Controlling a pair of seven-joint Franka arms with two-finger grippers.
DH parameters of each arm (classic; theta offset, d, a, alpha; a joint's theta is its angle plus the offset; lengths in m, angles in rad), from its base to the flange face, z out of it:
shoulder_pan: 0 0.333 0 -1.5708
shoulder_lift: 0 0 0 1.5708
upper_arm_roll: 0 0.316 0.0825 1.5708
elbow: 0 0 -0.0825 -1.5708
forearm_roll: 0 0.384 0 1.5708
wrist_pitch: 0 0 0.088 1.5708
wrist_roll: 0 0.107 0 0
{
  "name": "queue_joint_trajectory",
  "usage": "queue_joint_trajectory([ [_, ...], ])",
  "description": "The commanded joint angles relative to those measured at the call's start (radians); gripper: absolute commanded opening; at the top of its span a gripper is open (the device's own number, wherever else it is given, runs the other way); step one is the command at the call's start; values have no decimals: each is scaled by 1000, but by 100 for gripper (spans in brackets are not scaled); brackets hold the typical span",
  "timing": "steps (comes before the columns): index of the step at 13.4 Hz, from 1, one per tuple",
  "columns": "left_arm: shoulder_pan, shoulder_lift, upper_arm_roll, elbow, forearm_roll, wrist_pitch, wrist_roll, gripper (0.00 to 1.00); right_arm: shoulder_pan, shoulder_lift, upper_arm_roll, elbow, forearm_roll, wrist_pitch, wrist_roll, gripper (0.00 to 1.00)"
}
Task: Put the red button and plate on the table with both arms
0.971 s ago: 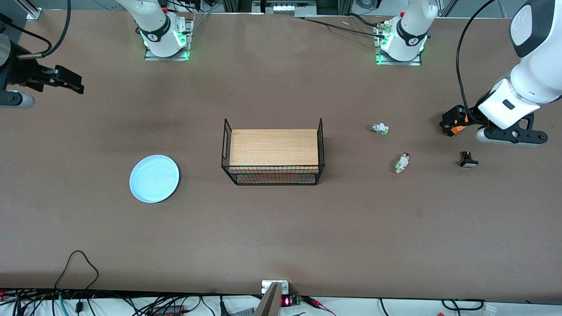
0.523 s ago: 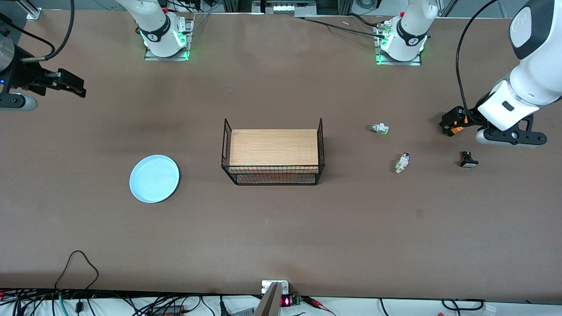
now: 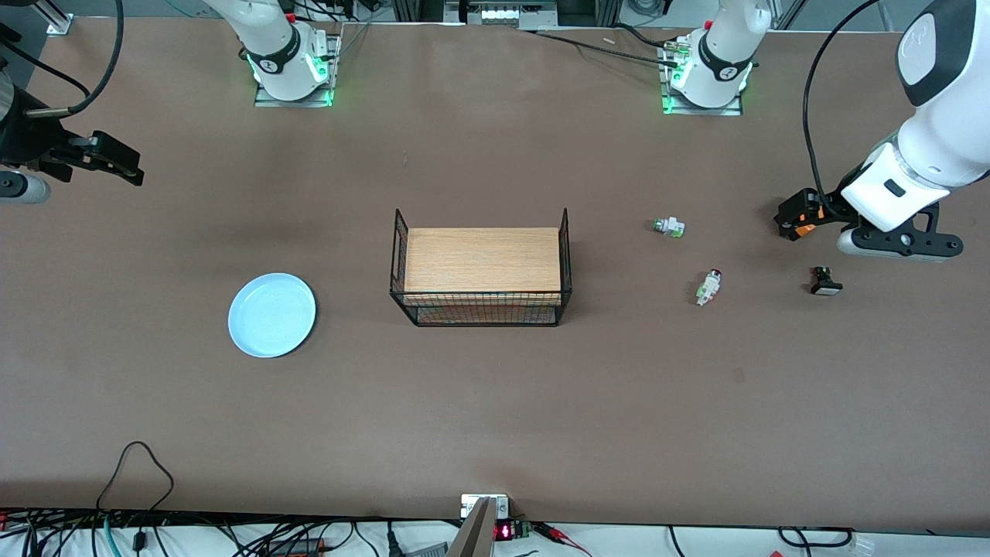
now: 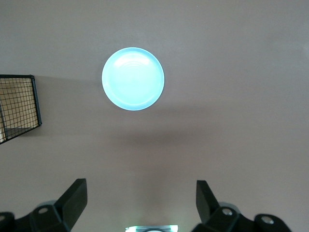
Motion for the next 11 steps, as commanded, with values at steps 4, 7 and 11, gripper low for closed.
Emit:
queue_joint_trajectory([
  [4,2,16,-2,29,-14,-5,0,100,-8,11,2,23,-2,-2,0,100],
  [7,1,23,-2,30,-12,-5,-1,100,-8,11,2,23,-4,-5,0,100],
  [11,1,23,-2,30,-14,-5,-1,100,-8,11,2,22,-5,-5,0,100],
])
